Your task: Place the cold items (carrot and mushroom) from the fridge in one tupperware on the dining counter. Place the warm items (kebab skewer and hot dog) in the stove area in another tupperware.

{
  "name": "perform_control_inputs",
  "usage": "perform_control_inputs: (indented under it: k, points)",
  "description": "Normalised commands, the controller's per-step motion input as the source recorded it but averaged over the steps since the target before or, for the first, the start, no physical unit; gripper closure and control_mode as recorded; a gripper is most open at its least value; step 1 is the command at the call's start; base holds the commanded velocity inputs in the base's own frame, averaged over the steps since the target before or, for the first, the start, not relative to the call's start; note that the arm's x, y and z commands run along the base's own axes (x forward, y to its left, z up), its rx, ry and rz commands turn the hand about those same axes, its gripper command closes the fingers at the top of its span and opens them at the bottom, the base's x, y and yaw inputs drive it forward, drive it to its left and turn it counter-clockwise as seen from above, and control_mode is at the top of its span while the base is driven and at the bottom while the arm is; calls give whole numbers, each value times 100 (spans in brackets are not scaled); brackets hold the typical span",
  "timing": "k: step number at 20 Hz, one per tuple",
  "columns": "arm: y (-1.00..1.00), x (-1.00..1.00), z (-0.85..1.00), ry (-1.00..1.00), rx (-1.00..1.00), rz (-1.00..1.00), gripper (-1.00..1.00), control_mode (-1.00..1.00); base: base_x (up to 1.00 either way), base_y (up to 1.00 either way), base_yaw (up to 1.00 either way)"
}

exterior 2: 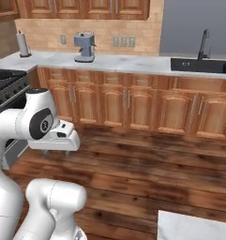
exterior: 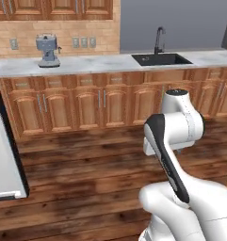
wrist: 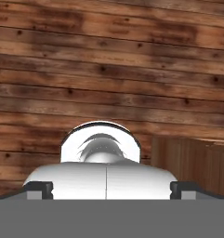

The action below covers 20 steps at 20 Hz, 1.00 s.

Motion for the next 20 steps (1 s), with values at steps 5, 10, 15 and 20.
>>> perform_control_inputs:
  k: [5,10,15,20]
  points:
    - [0,0,0,0,0,0,-100,100,100,-6,16]
    - [0,0,0,0,0,0,-100,100,100,-1,16]
    - [0,0,0,0,0,0,-100,100,100,-4,31]
    - [0,0,0,0,0,0,-100,100,100,-13,53]
